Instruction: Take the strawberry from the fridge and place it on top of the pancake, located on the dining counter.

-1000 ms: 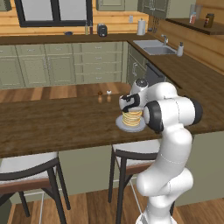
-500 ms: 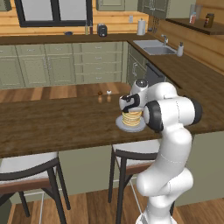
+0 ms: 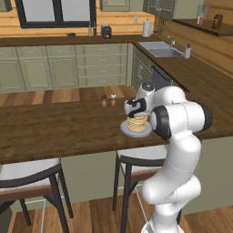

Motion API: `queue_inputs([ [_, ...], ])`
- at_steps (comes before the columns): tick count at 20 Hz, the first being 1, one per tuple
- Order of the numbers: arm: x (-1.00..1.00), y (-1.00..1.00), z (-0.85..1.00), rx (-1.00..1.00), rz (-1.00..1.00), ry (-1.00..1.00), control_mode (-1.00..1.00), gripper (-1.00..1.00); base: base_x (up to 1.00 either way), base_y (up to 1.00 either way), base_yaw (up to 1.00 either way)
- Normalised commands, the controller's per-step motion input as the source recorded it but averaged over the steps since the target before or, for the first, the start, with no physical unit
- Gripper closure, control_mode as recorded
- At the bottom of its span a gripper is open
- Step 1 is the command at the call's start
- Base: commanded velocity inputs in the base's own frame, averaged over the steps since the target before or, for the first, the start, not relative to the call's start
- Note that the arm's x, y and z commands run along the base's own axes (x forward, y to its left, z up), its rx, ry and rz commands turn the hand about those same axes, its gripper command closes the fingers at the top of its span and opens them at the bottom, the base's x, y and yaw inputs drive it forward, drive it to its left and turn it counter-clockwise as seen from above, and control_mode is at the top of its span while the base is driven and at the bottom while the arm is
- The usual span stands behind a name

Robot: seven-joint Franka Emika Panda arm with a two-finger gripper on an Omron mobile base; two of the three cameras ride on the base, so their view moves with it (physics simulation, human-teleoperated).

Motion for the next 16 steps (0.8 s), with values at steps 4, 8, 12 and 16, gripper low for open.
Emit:
queue_inputs([
  [4, -0.22, 0.0, 0.07, 0.0, 0.0, -0.05, -1.0, -1.0, 0.0, 0.0, 0.0],
  [8, -0.29, 0.0, 0.3, 0.0, 0.0, -0.15, -1.0, -1.0, 0.0, 0.0, 0.0],
  [12, -0.38, 0.0, 0.33, 0.0, 0.0, -0.14, -1.0, -1.0, 0.0, 0.0, 0.0],
  [16, -0.65, 0.0, 0.45, 0.0, 0.0, -0.1, -1.0, -1.0, 0.0, 0.0, 0.0],
])
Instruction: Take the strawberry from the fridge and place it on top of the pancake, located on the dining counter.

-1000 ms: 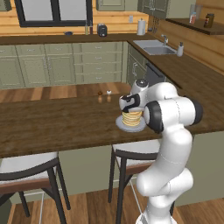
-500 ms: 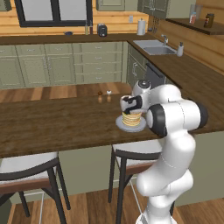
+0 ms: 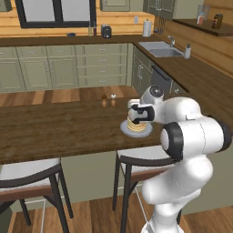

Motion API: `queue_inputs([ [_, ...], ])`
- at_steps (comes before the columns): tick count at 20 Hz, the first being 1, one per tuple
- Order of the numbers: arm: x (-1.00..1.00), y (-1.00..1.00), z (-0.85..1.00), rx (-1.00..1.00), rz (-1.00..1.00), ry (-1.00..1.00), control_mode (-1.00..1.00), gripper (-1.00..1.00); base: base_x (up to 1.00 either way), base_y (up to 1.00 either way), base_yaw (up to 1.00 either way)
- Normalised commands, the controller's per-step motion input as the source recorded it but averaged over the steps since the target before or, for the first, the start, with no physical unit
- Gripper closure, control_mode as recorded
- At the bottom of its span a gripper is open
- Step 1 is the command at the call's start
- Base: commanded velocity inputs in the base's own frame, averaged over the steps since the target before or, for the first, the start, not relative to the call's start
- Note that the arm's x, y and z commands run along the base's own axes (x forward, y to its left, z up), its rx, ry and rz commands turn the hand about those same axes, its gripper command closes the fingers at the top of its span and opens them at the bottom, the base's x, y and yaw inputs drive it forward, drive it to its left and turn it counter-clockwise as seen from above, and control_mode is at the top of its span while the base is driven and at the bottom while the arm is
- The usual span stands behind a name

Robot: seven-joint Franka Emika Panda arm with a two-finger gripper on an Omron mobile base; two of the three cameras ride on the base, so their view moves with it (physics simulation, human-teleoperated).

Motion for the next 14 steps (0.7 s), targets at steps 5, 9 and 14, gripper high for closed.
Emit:
queue_inputs([
  [5, -0.85, 0.0, 0.59, 0.0, 0.0, 0.0, -1.0, -1.0, 0.0, 0.0, 0.0],
  [9, -0.89, 0.0, 0.74, 0.0, 0.0, 0.07, -1.0, -1.0, 0.0, 0.0, 0.0],
  [14, -0.84, 0.0, 0.73, 0.0, 0.0, 0.14, -1.0, -1.0, 0.0, 0.0, 0.0],
])
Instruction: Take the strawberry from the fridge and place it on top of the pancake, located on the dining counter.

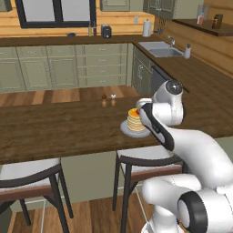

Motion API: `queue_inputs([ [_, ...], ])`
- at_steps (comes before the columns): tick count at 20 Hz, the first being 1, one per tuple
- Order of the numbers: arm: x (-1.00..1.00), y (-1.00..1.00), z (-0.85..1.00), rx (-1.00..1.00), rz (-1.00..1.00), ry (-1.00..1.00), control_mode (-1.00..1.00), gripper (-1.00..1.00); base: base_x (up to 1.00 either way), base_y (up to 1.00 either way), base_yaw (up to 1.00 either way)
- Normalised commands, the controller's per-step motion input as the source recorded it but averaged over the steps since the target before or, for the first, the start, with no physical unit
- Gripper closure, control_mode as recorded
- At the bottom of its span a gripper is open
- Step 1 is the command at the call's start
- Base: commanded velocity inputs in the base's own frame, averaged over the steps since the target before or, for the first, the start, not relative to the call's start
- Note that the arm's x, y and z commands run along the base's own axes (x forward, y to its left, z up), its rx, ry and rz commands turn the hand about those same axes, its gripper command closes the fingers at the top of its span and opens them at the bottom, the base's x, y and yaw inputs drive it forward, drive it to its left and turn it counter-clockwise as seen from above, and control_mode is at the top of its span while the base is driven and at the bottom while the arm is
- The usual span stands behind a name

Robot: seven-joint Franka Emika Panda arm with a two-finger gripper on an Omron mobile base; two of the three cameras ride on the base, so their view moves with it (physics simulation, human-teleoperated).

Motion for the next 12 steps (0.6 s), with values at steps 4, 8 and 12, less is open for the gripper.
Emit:
queue_inputs([
  [4, -0.9, 0.0, 0.66, 0.02, 0.0, 0.13, -1.0, -1.0, 0.0, 0.0, 0.0],
  [8, -1.0, 0.02, 0.44, 0.04, 0.0, 0.06, -1.0, -1.0, 0.0, 0.0, 0.0],
  [12, -1.0, 0.06, 0.27, 0.07, 0.0, 0.03, -1.0, -1.0, 0.0, 0.0, 0.0],
])
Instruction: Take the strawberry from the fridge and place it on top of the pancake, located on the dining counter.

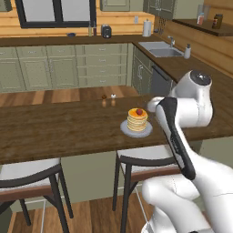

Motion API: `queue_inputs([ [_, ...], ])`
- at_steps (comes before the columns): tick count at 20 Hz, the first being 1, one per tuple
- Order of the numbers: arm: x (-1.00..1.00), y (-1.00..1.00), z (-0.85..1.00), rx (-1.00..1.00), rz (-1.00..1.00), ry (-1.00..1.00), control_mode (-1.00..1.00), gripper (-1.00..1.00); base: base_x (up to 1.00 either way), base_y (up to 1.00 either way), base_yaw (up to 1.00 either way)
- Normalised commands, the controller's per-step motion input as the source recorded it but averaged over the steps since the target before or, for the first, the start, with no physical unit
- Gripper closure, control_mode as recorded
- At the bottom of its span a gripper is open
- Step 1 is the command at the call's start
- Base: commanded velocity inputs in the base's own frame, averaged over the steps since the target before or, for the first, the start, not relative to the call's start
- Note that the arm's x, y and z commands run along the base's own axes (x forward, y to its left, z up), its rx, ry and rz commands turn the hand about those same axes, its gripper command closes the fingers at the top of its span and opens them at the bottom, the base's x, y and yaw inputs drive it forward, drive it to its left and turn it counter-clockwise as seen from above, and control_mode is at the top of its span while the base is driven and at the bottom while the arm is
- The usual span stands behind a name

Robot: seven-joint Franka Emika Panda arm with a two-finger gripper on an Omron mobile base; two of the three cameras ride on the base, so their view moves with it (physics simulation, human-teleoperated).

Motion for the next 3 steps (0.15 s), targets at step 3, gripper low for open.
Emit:
queue_inputs([
  [3, -0.99, 0.14, 0.08, 0.02, 0.0, -0.02, -1.0, -1.0, 0.0, 0.0, 0.0],
])
